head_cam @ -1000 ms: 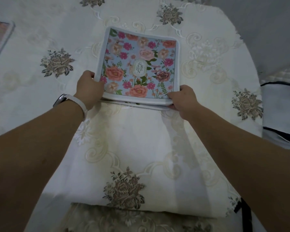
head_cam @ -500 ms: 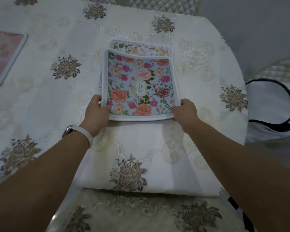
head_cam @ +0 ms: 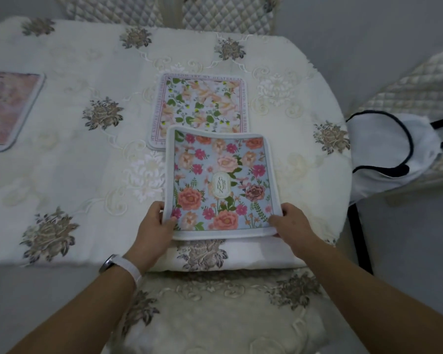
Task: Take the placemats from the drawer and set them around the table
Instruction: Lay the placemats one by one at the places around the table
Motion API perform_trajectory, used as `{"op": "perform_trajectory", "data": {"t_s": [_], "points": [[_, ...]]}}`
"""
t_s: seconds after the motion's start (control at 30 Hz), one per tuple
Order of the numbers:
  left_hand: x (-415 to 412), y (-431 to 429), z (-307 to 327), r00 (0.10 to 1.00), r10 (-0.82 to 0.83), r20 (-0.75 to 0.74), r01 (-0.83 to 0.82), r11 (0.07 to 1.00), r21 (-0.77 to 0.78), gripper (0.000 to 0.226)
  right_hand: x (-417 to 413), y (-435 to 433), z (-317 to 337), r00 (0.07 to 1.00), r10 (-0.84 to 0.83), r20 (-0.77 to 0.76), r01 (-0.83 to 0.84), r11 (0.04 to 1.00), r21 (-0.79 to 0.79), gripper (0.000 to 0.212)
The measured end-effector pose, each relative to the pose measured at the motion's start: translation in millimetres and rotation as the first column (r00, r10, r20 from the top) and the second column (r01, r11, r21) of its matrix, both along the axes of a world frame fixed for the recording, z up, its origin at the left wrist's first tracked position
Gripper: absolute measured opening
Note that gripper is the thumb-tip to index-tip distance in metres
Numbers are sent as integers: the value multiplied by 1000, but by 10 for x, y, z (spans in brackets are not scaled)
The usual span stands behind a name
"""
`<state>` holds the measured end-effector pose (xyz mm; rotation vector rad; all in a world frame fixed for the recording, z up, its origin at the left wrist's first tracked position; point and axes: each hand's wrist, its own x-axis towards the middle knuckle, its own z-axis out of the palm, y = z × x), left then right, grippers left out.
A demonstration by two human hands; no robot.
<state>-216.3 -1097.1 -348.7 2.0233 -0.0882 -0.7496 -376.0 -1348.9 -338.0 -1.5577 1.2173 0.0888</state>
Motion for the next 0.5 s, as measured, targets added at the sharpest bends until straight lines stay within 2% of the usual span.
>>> {"op": "perform_trajectory", "data": {"t_s": [0.17, 0.33, 0.5], "points": [[-168, 215, -54, 991, -131, 14, 130, 989, 73, 15, -252, 105, -17, 997, 17, -77, -19, 1000, -25, 7], [-160, 335, -29, 976, -199, -87, 209, 970, 124, 25, -337, 174, 19, 987, 46, -157, -43, 999, 26, 16], [-116, 402, 8, 953, -286, -94, 300, 935, 189, 21, -365, 203, 81, 964, 90, -249, -83, 996, 40, 16]]}}
